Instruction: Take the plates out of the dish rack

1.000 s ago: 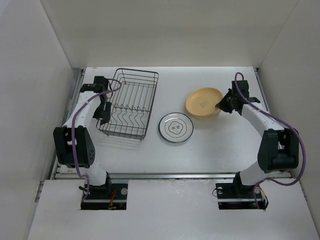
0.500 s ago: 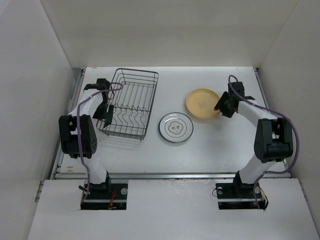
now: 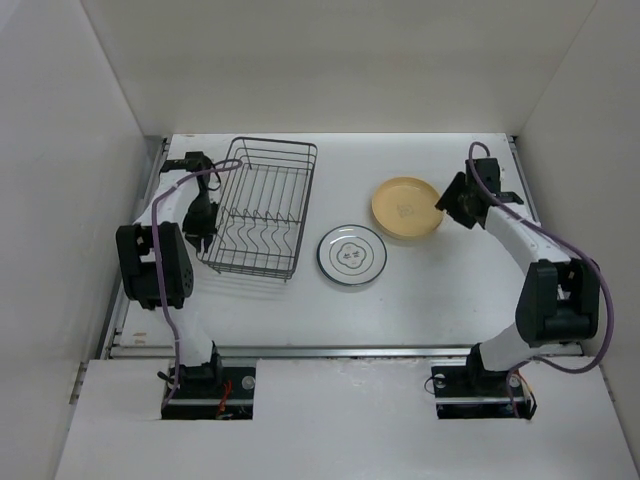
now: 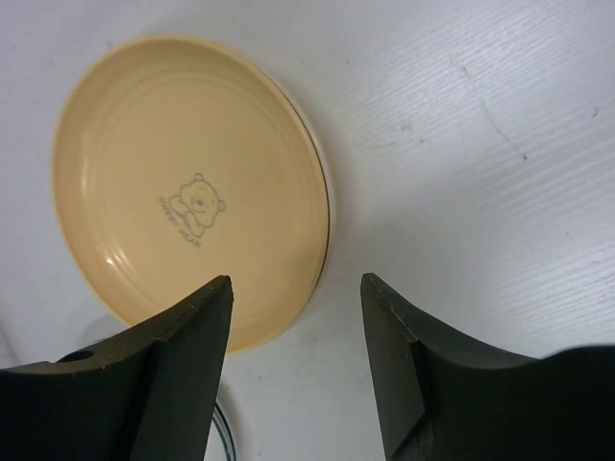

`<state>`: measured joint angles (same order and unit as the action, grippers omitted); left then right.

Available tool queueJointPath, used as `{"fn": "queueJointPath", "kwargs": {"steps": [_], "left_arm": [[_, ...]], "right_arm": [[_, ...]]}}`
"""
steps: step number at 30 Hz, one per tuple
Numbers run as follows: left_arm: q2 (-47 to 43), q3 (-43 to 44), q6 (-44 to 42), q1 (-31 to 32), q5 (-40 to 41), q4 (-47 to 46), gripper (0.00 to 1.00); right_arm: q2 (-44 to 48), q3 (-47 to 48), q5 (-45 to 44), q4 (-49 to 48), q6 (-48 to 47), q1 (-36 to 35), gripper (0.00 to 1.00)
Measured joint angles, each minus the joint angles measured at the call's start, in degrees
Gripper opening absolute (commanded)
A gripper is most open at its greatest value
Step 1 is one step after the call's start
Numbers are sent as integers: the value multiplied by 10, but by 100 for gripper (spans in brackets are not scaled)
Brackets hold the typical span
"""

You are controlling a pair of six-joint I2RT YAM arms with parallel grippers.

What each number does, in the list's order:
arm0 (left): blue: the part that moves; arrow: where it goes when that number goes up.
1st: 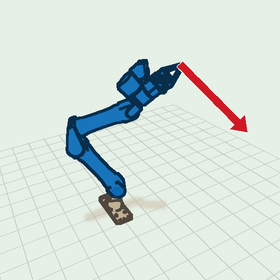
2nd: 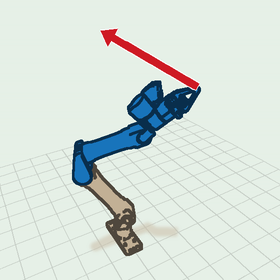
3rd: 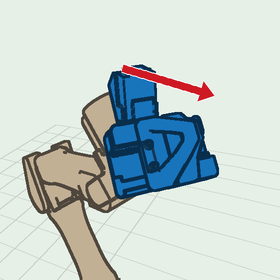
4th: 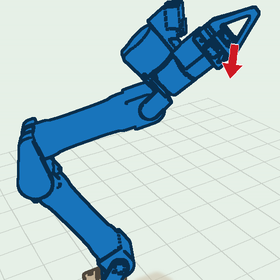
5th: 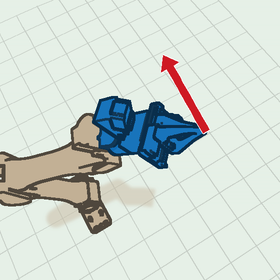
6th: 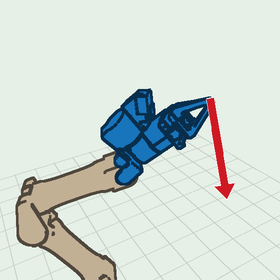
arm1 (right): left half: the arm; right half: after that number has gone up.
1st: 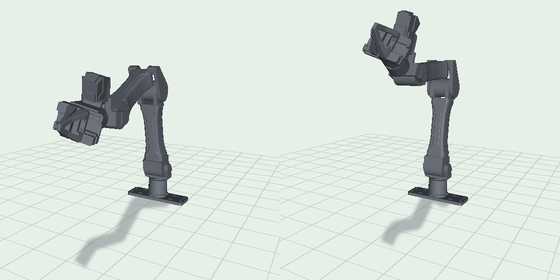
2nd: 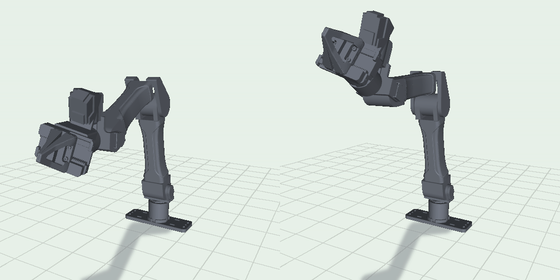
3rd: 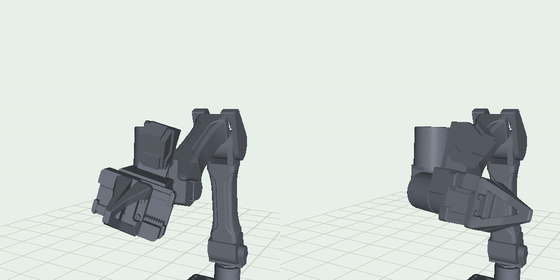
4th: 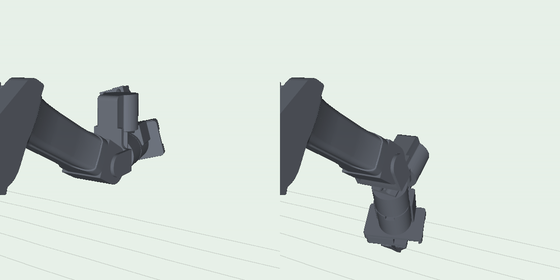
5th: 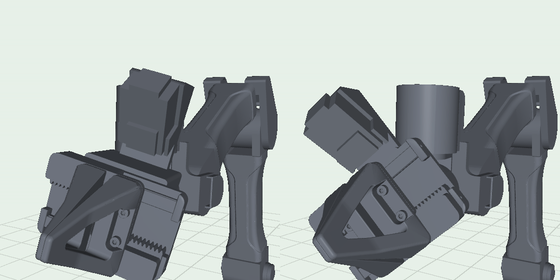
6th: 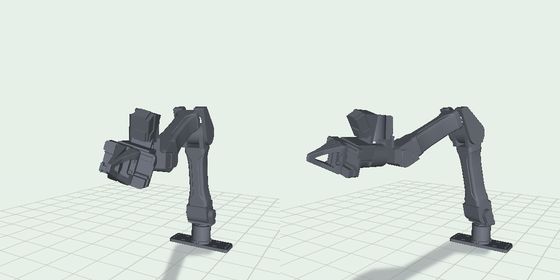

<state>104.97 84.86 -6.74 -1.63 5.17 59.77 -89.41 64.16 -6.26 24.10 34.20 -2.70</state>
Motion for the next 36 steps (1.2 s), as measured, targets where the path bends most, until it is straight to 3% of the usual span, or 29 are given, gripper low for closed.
{"fn": "queueJointPath", "kwargs": {"steps": [15, 22, 32, 36], "left_arm": [[-12, -14, 66, -85, -83, -1, 0], [-5, -3, 52, -89, -63, 4, 0], [33, 85, -2, -91, -1, 19, 0], [35, 88, -8, -91, 4, 20, 0]], "right_arm": [[103, 5, -34, 4, 44, 5, 65], [118, 5, -70, 12, 47, 14, 69], [159, 6, -134, 24, -1, 19, 77], [168, 6, -159, 24, -10, 19, 88]]}}
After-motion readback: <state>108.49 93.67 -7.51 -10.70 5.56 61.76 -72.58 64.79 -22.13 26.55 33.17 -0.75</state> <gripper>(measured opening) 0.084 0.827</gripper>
